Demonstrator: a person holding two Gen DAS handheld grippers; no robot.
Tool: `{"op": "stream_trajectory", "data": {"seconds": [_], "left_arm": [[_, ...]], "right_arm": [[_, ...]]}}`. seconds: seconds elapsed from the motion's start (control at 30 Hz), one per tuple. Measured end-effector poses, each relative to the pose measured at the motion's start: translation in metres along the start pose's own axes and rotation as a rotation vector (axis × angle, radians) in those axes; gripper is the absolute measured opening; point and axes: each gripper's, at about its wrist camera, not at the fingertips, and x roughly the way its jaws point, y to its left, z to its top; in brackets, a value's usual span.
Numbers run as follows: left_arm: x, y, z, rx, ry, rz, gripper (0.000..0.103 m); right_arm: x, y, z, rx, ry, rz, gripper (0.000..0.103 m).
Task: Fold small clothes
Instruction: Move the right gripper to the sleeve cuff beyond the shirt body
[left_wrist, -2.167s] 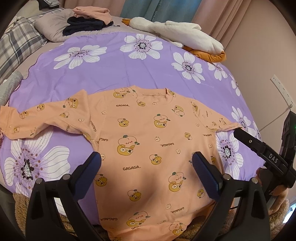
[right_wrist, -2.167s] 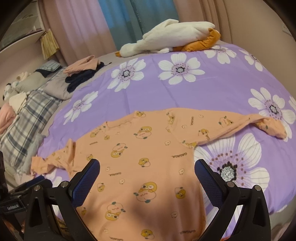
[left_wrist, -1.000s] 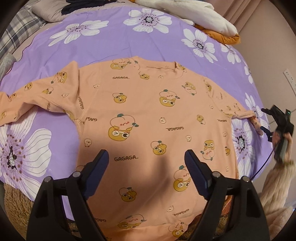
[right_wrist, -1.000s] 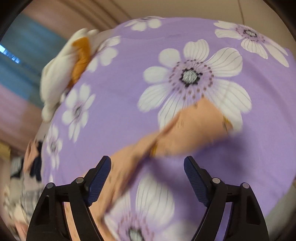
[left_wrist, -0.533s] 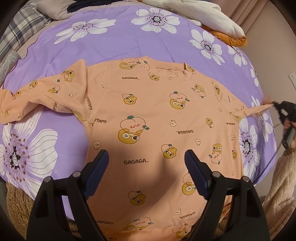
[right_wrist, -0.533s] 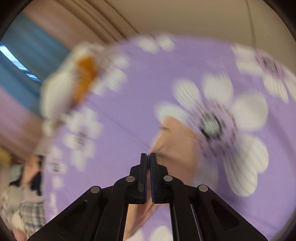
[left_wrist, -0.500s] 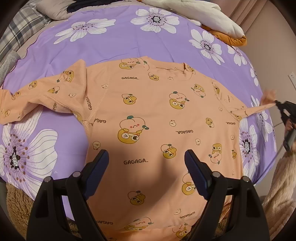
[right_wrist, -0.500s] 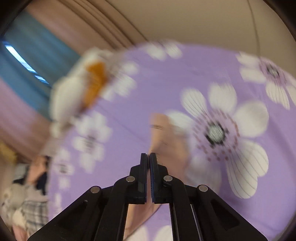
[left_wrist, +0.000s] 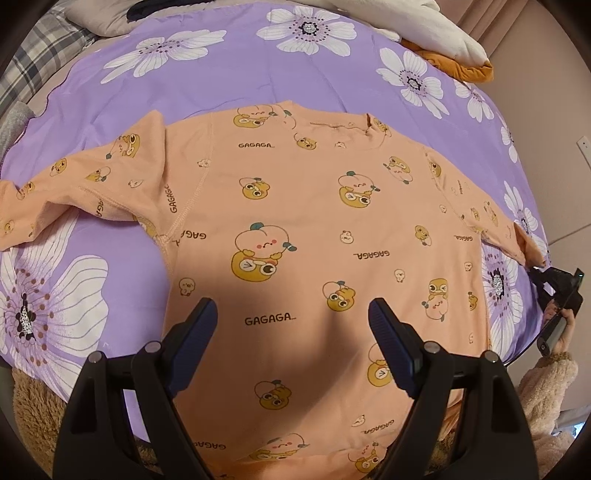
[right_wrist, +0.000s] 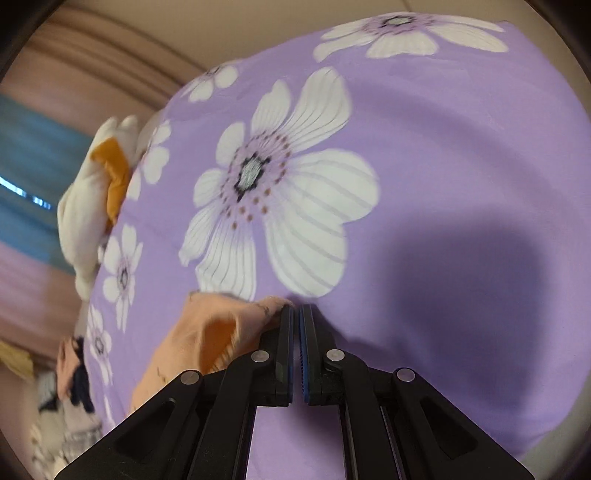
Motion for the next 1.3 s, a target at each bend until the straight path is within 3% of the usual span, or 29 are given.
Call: {"op": "stream_trajectory", "data": {"seconds": [0.13, 0.3, 0.53, 0.63, 0.77, 0.83, 0.87, 0.9, 1.0, 1.1, 1.2, 1.3], "left_arm": [[0.002, 0.000, -0.001, 0.001, 0.011, 0.001, 0.083], [0.004, -0.004, -0.001, 0.008, 0.016, 0.001, 0.084], [0.006, -0.011, -0.002, 0.020, 0.020, -0.005, 0.084], [0.006, -0.012, -0.003, 0.023, 0.020, -0.007, 0.084], [0.004, -0.013, -0.004, 0.021, 0.018, -0.003, 0.084], [0.003, -0.012, -0.005, 0.020, 0.017, 0.003, 0.084], [0.002, -0.011, -0.005, 0.018, 0.015, 0.006, 0.084], [0.002, -0.010, -0.005, 0.016, 0.014, 0.008, 0.084], [0.003, -0.007, -0.004, 0.008, 0.016, 0.015, 0.084], [0.005, -0.007, -0.004, 0.005, 0.022, 0.020, 0.084], [0.005, -0.008, -0.004, 0.009, 0.019, 0.017, 0.084], [0.004, -0.008, -0.004, 0.010, 0.017, 0.014, 0.084]], "right_arm": [[-0.019, 0.011, 0.002, -0.104, -0.073, -0.130, 0.009], [-0.038, 0.010, 0.003, -0.201, -0.093, -0.173, 0.049], [-0.042, 0.052, -0.033, -0.471, -0.050, -0.167, 0.050], [-0.024, 0.070, -0.058, -0.607, -0.009, -0.172, 0.056], [0.011, 0.077, -0.072, -0.688, 0.020, -0.266, 0.056], [0.017, 0.077, -0.069, -0.683, -0.002, -0.312, 0.034], [0.016, 0.077, -0.065, -0.673, -0.007, -0.315, 0.014], [0.012, 0.076, -0.055, -0.638, -0.003, -0.273, 0.009], [-0.004, 0.075, -0.030, -0.537, -0.012, -0.157, 0.009], [-0.011, 0.077, -0.004, -0.488, -0.067, -0.165, 0.009], [-0.001, 0.070, 0.031, -0.394, -0.066, -0.135, 0.010], [0.000, 0.063, 0.042, -0.324, -0.095, -0.235, 0.012]]}}
